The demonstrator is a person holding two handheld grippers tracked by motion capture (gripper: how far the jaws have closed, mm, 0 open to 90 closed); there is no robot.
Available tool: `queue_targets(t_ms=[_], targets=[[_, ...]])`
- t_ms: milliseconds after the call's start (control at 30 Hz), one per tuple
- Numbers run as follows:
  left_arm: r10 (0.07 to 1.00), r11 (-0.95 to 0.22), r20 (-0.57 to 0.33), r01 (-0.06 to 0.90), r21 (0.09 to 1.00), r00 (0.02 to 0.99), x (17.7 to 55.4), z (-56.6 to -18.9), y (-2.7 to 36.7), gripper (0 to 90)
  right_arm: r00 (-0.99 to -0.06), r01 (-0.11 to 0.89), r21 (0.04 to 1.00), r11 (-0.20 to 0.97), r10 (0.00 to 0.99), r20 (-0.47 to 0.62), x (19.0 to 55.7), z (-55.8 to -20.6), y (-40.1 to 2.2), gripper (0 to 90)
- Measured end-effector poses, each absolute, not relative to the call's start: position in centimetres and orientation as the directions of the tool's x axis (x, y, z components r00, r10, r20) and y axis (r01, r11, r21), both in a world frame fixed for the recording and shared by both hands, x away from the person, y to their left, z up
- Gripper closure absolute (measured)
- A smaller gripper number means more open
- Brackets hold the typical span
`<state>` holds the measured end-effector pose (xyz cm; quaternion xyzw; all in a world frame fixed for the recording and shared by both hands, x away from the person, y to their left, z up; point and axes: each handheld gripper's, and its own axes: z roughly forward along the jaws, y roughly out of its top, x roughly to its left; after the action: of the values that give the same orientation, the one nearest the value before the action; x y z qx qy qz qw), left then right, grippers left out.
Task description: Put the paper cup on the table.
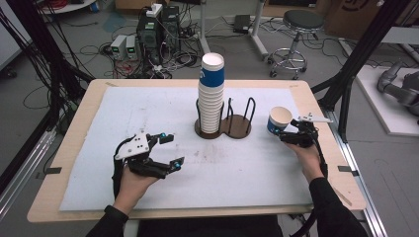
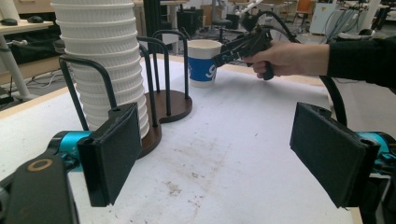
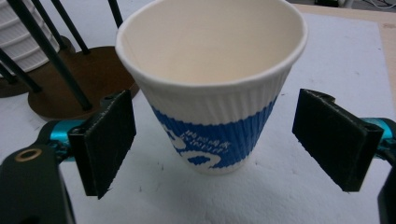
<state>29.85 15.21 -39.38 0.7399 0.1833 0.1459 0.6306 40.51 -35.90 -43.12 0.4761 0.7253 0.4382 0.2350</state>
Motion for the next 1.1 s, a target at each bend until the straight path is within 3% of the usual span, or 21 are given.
queue_targets(t_ms=[300, 667, 933, 1100], targets=[[0.459, -0.136, -0.020, 0.092, 0.986, 0.888, 29.9, -39.5, 15.2, 16.5, -0.467, 0.485, 0.868, 0.109, 0.871, 0.151, 38.1, -42.3, -36.5, 13.7], [0.478, -0.134, -0.029, 0.105, 0.985, 0.878, 30.0, -39.6, 15.2, 16.5, -0.612, 0.356, 0.934, 0.031, 0.763, 0.208, 35.0, -39.4, -35.3, 13.8], [0.468, -0.136, -0.038, 0.114, 0.984, 0.883, 30.4, -39.8, 14.8, 16.5, -0.759, 0.280, 0.954, 0.109, 0.634, 0.151, 33.7, -38.9, -32.4, 14.2], [0.464, -0.140, -0.035, 0.112, 0.984, 0.885, 30.7, -39.8, 14.6, 16.5, -0.804, 0.238, 0.956, 0.172, 0.587, 0.095, 32.8, -38.8, -31.1, 14.2]])
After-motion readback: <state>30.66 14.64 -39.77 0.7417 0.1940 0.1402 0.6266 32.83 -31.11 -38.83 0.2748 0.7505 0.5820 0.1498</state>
